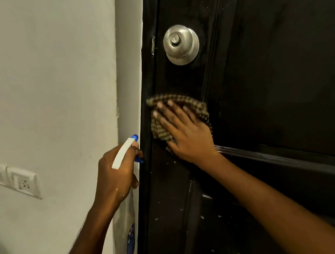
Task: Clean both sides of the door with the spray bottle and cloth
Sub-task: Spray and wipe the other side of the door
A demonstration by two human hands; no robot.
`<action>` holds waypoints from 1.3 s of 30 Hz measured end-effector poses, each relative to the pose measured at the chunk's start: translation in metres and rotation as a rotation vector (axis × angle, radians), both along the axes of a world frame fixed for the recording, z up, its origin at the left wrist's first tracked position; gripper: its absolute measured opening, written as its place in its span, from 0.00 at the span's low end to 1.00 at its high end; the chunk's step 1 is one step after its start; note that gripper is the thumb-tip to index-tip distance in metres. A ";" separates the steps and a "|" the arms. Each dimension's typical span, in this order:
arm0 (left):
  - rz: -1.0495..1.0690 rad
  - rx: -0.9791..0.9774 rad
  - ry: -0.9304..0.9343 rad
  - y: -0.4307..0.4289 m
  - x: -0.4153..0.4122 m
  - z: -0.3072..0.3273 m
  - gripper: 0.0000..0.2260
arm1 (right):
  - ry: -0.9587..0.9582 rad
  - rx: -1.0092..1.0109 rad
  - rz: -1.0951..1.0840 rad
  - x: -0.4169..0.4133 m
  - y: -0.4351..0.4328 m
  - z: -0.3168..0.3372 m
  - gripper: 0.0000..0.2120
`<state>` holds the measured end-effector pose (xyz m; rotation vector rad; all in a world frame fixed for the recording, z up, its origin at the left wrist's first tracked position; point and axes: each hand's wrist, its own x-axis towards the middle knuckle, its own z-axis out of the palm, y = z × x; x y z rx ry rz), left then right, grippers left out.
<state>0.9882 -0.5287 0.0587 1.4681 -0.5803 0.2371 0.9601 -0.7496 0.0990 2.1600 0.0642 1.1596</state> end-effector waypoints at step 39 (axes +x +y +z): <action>-0.067 -0.030 -0.016 0.002 -0.005 0.019 0.11 | 0.383 0.037 -0.021 -0.035 -0.021 -0.062 0.35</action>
